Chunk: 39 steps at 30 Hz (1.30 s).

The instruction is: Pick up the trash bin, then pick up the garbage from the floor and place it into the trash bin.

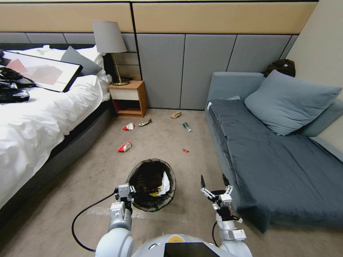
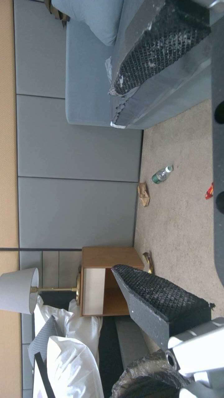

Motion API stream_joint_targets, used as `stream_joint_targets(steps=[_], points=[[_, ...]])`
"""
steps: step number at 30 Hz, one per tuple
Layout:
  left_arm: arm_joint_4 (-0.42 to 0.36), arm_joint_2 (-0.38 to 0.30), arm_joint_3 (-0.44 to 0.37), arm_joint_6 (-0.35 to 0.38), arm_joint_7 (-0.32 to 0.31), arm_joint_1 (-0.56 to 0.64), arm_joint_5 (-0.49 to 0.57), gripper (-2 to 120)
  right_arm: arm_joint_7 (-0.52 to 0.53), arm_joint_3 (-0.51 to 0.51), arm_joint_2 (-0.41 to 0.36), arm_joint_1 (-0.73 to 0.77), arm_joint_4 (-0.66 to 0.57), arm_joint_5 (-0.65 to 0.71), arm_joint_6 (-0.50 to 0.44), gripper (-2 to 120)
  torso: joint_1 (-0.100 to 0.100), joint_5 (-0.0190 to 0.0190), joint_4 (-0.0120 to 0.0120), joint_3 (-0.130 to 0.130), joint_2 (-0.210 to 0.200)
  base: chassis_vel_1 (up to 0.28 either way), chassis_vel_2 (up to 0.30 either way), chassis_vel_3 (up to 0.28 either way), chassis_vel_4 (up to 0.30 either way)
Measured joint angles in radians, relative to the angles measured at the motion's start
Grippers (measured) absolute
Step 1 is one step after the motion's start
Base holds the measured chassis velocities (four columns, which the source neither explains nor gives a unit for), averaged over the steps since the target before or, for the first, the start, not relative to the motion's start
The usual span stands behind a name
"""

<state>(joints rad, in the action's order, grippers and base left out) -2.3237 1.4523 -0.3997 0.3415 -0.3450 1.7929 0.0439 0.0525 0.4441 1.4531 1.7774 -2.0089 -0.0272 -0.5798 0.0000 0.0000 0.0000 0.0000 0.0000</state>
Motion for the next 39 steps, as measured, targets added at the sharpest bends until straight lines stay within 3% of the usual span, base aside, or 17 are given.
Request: stream_joint_targets(steps=[9,39], points=[[0.004,0.0,0.001,-0.003,0.001,-0.002,-0.008,0,-0.001,-0.006,0.001,-0.002,0.0,0.001,0.011,100,0.0,0.0,0.0,0.0,0.0,-0.037,0.04,0.037,-0.038],[0.01,0.001,0.006,-0.001,0.003,-0.01,-0.027,0,-0.001,-0.015,-0.006,-0.018,0.003,0.015,0.036,100,0.0,-0.0001,-0.0002,0.0,0.0,-0.135,0.145,0.143,-0.138]])
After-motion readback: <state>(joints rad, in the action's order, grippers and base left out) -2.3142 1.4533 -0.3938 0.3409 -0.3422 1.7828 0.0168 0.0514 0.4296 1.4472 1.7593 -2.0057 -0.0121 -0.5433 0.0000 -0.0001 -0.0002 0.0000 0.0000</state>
